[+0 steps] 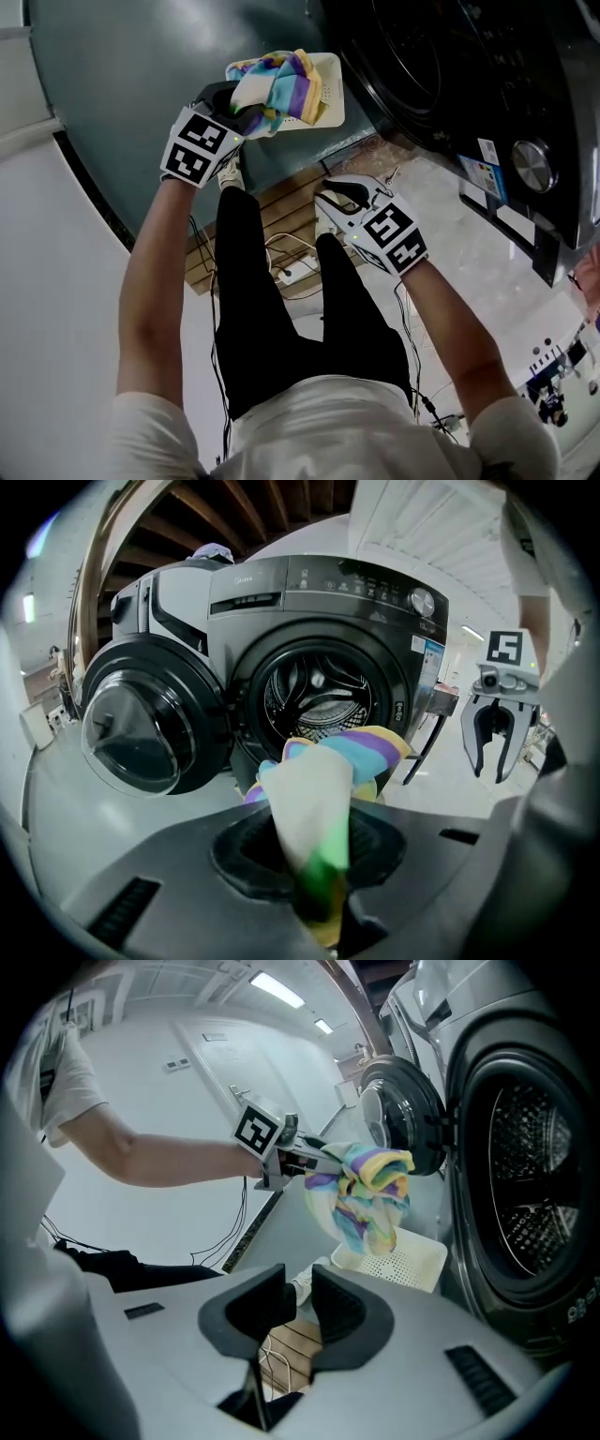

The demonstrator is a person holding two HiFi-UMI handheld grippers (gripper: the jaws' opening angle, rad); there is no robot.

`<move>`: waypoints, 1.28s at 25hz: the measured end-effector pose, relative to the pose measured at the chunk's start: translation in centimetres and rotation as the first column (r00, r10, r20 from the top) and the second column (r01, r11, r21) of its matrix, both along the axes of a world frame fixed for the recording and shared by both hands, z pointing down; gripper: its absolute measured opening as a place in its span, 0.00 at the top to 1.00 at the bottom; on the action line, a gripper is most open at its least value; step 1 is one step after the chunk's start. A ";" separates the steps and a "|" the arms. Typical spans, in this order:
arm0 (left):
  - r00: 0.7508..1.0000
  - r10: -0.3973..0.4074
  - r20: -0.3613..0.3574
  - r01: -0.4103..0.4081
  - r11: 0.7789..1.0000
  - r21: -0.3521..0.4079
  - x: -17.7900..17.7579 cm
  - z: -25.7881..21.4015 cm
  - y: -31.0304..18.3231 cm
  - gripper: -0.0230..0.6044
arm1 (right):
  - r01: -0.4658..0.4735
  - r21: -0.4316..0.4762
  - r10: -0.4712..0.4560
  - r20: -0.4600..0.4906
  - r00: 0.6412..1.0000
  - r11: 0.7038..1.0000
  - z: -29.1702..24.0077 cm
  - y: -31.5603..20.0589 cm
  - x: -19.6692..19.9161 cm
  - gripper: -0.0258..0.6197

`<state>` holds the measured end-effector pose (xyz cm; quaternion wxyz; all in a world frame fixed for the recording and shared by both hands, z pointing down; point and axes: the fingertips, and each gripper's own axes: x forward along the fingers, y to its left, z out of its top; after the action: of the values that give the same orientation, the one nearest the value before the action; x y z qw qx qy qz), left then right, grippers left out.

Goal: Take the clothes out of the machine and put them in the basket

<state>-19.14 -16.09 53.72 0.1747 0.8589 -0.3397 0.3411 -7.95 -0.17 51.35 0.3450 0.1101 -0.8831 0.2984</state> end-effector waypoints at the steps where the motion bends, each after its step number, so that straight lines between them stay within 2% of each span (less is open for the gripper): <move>1: 1.000 0.004 0.001 -0.004 1.000 -0.010 0.1 0.9 0.1 0.84 | -0.001 -0.004 0.001 -0.001 1.000 1.000 0.2 0.0 -0.1 0.82; 13: 0.999 0.037 0.031 -0.034 0.994 -0.102 0.8 10.8 -0.7 0.83 | -0.036 -0.042 0.035 -0.029 0.999 0.998 3.5 -2.1 -1.0 0.82; 19: 0.994 0.093 0.054 -0.085 0.987 -0.135 0.3 15.6 -1.8 0.83 | -0.045 -0.055 0.042 -0.054 0.998 0.997 5.1 -4.1 -2.7 0.82; 27: 0.984 0.158 0.079 -0.138 0.967 -0.213 -0.3 22.8 -2.8 0.82 | -0.029 -0.079 0.023 -0.081 0.996 0.996 7.5 -6.0 -5.5 0.82; 32: 0.973 0.204 0.104 -0.177 0.958 -0.227 -0.4 25.8 -3.2 0.80 | -0.044 -0.084 0.035 -0.096 0.995 0.996 8.5 -6.9 -6.6 0.82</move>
<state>-19.51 -19.27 79.50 0.2113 0.8403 -0.2265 0.4450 -14.52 -7.06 59.81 0.3849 0.1267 -0.8497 0.3372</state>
